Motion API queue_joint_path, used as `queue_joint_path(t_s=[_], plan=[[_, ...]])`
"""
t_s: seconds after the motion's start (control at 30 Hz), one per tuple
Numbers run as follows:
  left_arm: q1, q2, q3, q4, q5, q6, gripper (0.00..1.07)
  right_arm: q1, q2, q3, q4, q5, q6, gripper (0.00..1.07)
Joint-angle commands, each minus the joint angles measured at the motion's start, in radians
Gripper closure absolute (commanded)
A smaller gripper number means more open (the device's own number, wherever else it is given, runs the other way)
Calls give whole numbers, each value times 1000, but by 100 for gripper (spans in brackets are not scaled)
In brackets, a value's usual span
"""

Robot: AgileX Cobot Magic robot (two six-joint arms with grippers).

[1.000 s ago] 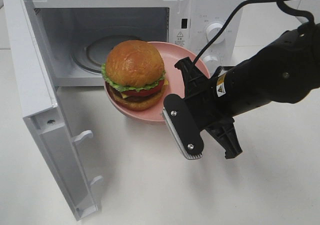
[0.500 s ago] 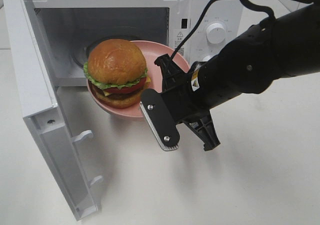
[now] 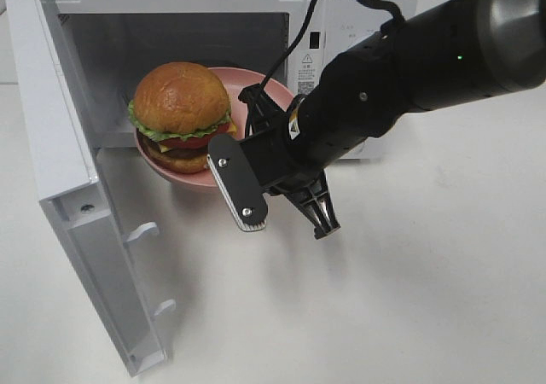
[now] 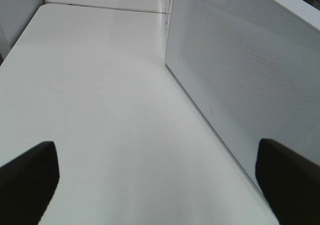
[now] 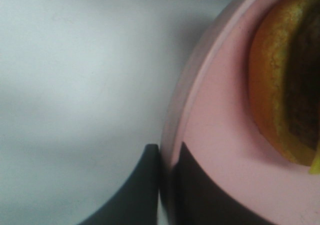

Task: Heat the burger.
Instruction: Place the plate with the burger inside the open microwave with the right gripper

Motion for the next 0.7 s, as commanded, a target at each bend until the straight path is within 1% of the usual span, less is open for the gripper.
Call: queue_joint_path(t_s=[0.03,0.13,0.2,0.33,0.4,0.43,0.47,0.53,0.57,0.63,0.67,0.7], plan=[[-6,-4,3,-8,3,0,7,0,29,-67,-3,-30,21,107],[-6,-4,3,-8,3,0,7,0,37,-77,-3,-31,31,107],[-6,-4,3,-8,3,0,7,0,66,-120,-3,-30,55,107],[-6,-4,3,-8,3,0,7,0,87,-156,-4,-11,58,107],[-6,-4,3,-8,3,0,7,0,111,-199,-3,4,73,107],[-6,-4,3,-8,3,0,7,0,111,-199,-3,4,73,107],[-6,-4,3,-8,3,0,7,0,128,-229,-5,18,96,107],[-6,-4,3,-8,3,0,7,0,137,-246,-5,22,108,107],[-6,-4,3,-8,3,0,7,0,152,-274,-12,21,128,107],[-6,-4,3,-8,3,0,7,0,161,-289,-20,21,140,107],[-6,-4,3,-8,3,0,7,0,180,-318,-31,29,164,107],[-6,-4,3,-8,3,0,7,0,180,-318,-31,29,164,107]])
